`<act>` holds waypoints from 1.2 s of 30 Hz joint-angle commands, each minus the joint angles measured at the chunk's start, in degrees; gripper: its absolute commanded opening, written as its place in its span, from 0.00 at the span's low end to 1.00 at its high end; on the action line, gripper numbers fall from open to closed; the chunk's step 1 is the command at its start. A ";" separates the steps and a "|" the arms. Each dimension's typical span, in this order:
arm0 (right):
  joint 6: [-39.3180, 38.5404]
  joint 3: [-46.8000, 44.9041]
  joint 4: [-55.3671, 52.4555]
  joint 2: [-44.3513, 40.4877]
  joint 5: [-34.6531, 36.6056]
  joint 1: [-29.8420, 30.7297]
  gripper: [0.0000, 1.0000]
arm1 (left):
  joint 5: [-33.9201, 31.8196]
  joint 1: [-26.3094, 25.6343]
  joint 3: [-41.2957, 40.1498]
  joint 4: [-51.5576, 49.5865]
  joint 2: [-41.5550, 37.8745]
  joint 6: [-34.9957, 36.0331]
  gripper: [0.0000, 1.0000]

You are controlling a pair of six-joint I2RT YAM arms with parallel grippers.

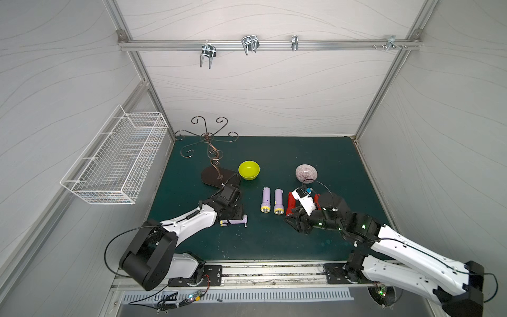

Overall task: Close the plug at the bottom of the flashlight
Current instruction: Adjust the flashlight at the center of the board.

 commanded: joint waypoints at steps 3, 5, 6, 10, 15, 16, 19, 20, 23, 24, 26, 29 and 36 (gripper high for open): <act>0.18 -0.32 0.97 1.57 -2.85 -0.44 0.62 | -2.95 -2.67 1.26 -5.22 -6.93 0.49 0.56; 0.17 -0.63 1.58 1.62 -3.15 -0.44 0.62 | -3.10 -4.02 0.45 -5.32 -9.44 2.27 0.53; 0.16 -0.86 1.88 1.58 -3.21 -0.45 0.62 | -3.04 -4.69 -0.31 -5.06 -10.92 3.20 0.52; 0.20 -1.19 2.13 1.22 -3.63 -0.75 0.63 | -1.80 -5.00 -5.00 -1.10 -16.52 3.24 0.56; 0.94 -0.88 0.95 1.18 -4.62 -1.06 0.63 | -2.21 -5.00 -5.67 -3.06 -14.99 -0.25 0.58; 1.20 -1.03 0.99 1.12 -5.04 -1.12 0.61 | -2.30 -5.05 -5.90 -3.05 -14.45 -1.15 0.57; 2.20 -1.54 2.26 1.66 -7.51 -1.06 0.45 | -5.75 -5.00 -6.40 -2.66 -14.10 -4.08 0.56; 2.72 -2.02 2.89 2.48 -7.84 -0.97 0.40 | -7.24 -5.01 -6.08 -2.61 -14.27 -5.04 0.56; 4.94 -4.09 6.14 6.15 -9.52 0.13 0.21 | -12.71 -5.00 -4.25 -3.54 -14.72 -6.12 0.57; 5.48 -4.59 7.50 7.77 -9.14 1.39 0.13 | -14.58 -5.00 -3.28 -3.93 -14.59 -5.85 0.58; 5.44 -4.47 9.45 11.04 -6.50 5.06 0.00 | -17.59 -4.56 -1.85 -4.25 -13.61 -4.69 0.58; 5.04 -1.71 12.04 18.65 -3.66 10.50 0.00 | -15.97 -0.20 -0.04 -4.27 -10.19 -4.54 0.59; 7.70 7.31 21.59 40.43 -11.33 13.29 0.00 | -4.30 7.90 -4.16 3.57 -6.81 -8.52 0.57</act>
